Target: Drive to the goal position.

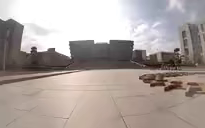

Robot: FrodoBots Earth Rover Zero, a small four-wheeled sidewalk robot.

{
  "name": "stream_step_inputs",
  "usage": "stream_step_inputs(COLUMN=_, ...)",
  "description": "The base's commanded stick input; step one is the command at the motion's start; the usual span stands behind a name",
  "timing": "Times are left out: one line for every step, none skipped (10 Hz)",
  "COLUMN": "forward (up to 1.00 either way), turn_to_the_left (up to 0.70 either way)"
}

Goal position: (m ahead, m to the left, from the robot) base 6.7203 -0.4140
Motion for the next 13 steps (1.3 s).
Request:
stream_step_inputs(forward=0.83, turn_to_the_left=0.15)
stream_step_inputs(forward=0.84, turn_to_the_left=0.33)
stream_step_inputs(forward=0.85, turn_to_the_left=0.34)
stream_step_inputs(forward=0.89, turn_to_the_left=0.35)
stream_step_inputs(forward=0.95, turn_to_the_left=0.28)
stream_step_inputs(forward=0.95, turn_to_the_left=0.00)
stream_step_inputs(forward=0.95, turn_to_the_left=0.00)
stream_step_inputs(forward=0.95, turn_to_the_left=0.00)
stream_step_inputs(forward=0.95, turn_to_the_left=0.00)
stream_step_inputs(forward=0.95, turn_to_the_left=0.00)
stream_step_inputs(forward=0.95, turn_to_the_left=0.00)
stream_step_inputs(forward=0.95, turn_to_the_left=0.00)
stream_step_inputs(forward=0.95, turn_to_the_left=0.00)
